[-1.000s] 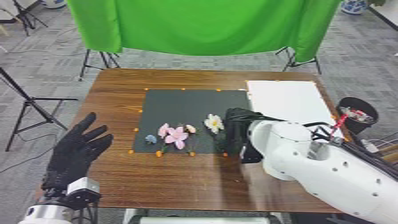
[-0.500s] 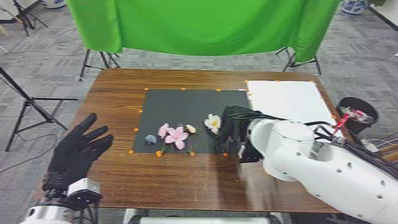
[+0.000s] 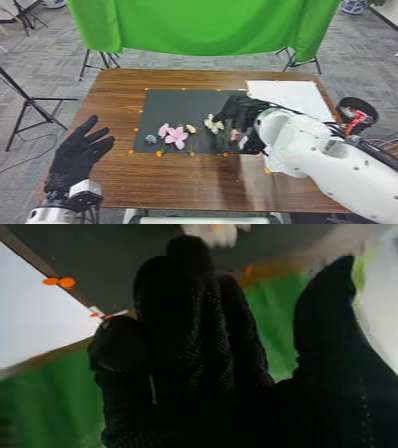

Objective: Arrange flowers

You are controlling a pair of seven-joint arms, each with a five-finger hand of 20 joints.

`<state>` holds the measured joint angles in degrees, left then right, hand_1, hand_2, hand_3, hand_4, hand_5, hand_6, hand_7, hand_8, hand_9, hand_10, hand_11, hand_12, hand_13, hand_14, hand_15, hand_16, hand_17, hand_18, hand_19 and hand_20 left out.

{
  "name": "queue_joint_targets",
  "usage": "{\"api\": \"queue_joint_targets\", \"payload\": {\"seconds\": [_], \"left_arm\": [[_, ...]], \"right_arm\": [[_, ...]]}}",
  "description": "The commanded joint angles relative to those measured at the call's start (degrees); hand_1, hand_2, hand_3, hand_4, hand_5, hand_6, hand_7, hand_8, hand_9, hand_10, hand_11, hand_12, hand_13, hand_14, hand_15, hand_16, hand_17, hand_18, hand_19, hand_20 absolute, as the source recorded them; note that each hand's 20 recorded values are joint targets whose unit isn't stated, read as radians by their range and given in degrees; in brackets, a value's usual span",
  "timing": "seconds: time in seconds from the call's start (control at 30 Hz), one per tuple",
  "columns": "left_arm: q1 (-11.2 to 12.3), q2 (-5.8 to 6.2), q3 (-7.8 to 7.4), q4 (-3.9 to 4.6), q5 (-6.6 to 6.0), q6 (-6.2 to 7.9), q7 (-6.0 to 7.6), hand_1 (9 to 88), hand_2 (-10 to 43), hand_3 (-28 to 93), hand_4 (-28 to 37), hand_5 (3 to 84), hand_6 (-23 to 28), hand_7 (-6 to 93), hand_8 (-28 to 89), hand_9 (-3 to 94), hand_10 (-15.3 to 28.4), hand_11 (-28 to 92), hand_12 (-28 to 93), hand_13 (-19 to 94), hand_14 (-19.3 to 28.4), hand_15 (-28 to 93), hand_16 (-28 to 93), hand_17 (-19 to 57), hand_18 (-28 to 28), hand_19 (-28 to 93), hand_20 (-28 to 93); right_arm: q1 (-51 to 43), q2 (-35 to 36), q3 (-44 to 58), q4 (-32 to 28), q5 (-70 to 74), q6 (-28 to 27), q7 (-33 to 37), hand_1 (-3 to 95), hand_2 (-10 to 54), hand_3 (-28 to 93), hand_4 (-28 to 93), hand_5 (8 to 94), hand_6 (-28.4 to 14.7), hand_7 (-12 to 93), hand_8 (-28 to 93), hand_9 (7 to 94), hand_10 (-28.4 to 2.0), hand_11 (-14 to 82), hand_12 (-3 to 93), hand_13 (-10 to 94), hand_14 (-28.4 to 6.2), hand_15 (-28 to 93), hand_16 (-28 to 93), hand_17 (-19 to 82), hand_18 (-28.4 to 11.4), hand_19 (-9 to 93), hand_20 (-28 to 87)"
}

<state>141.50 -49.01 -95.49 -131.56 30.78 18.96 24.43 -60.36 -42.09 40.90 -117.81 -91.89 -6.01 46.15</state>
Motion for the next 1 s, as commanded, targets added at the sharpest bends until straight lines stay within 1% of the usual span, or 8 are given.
{"api": "queue_joint_targets", "payload": {"seconds": [0.03, 0.13, 0.17, 0.27, 0.53, 0.73, 0.87, 1.0], "left_arm": [[1.2, 1.33, 0.67, 0.74, -2.1, 1.95, 3.71, 29.5, 6.6, 62, -20.3, 33.5, 8.1, 7.8, -7, 29.6, 19.1, 25, 11, 20, 27.1, 56, -13, -6.7, 28.4, 55, -4], [1.3, 1.11, 0.14, 1.07, -2.59, 2.23, 5.41, 28.5, 6.5, 61, -20.9, 33.7, 7.6, 7.7, -7, 29.2, 18.7, 24, 11, 19, 26.2, 53, -13, -7.1, 28.4, 54, -4], [1.6, 2.74, 0.64, 1.17, -4.31, 3.24, 8.05, 28.3, 6.4, 61, -21.2, 33.8, 7.2, 7.7, -7, 29.1, 18.5, 24, 11, 19, 26.0, 53, -13, -7.3, 28.4, 53, -4], [1.9, 4.26, 0.25, 1.48, -6.17, 4.39, 11.0, 27.6, 6.4, 60, -22.2, 33.7, 6.1, 7.6, -7, 28.9, 18.0, 23, 11, 18, 25.5, 52, -12, -7.9, 28.4, 52, -4], [3.6, 5.39, -0.64, 2.06, -9.55, 5.46, 15.47, 25.4, 5.5, 60, -25.2, 31.8, 4.1, 7.4, -7, 28.5, 17.6, 22, 12, 18, 25.4, 51, -10, -10.6, 27.3, 46, 1], [3.8, 4.59, -1.8, 2.31, -10.44, 5.6, 16.11, 24.9, 5.2, 60, -25.7, 30.2, 2.9, 7.2, -7, 27.5, 16.8, 21, 12, 15, 23.1, 46, -8, -11.6, 26.0, 42, 4], [2.9, 3.31, -2.5, 2.25, -9.69, 5.22, 14.56, 25.0, 5.0, 60, -25.5, 31.8, 3.9, 7.1, -7, 27.5, 16.7, 21, 13, 15, 22.4, 45, -8, -10.3, 26.5, 45, 6], [2.9, 2.65, -2.46, 1.79, -10.46, 6.43, 15.86, 25.6, 5.0, 61, -25.2, 32.0, 4.1, 7.2, -7, 28.3, 17.1, 22, 13, 16, 22.9, 46, -7, -7.6, 26.1, 48, 7]], "right_arm": [[-15.2, 2.1, 18.9, -2.3, 14.2, 8.6, -7.5, 21.2, 9.5, 74, -22, 51.3, -5.1, 12, -9, 65.7, -20.0, 17.6, 14.6, 68, -14.7, 62, 11, 44, -19.6, 93, 3], [-22.3, 1.4, 28.1, -2.8, 26.4, 13.1, -14.5, 18.9, 10.4, 75, -22, 49.1, -5.3, 12, -9, 59.7, -20.9, 15.6, 14.2, 59, -18.9, 57, 9, 35, -21.8, 85, -4], [-23.9, 1.3, 30.1, -2.6, 29.1, 14.2, -17.6, 18.1, 10.9, 75, -23, 48.4, -5.1, 12, -10, 58.1, -21.0, 15.2, 14.1, 57, -20.1, 55, 8, 32, -22.8, 81, -3], [-27.7, 1.3, 35.0, -2.5, 35.6, 17.9, -23.6, 15.8, 11.5, 77, -24, 45.9, -4.6, 12, -10, 51.5, -20.8, 13.2, 13.6, 46, -22.7, 46, 8, 19, -26.0, 64, 6], [-36.0, 0.3, 43.8, -1.4, 50.6, 24.4, -36.3, 13.8, 11.9, 79, -26, 41.7, -1.7, 12, -10, 44.6, -18.8, 9.7, 13.8, 35, -22.8, 33, 10, 9, -26.1, 50, 11], [-38.2, -0.2, 46.0, -1.0, 56.5, 24.8, -40.3, 12.9, 11.8, 79, -26, 40.2, -0.5, 12, -10, 43.1, -18.0, 8.7, 14.1, 32, -22.4, 28, 13, 7, -25.3, 45, 12], [-40.7, -0.1, 48.1, -1.7, 56.9, 26.4, -40.2, 12.1, 12.4, 79, -27, 39.2, 0.2, 11, -9, 41.8, -17.9, 7.5, 13.9, 31, -22.2, 25, 14, 6, -25.2, 43, 13], [-40.5, 0.2, 47.4, -1.5, 59.2, 28.3, -42.1, 11.5, 13.1, 79, -27, 38.2, 0.8, 10, -9, 41.6, -17.8, 7.1, 14.0, 31, -22.3, 25, 15, 6, -25.1, 43, 14]]}}
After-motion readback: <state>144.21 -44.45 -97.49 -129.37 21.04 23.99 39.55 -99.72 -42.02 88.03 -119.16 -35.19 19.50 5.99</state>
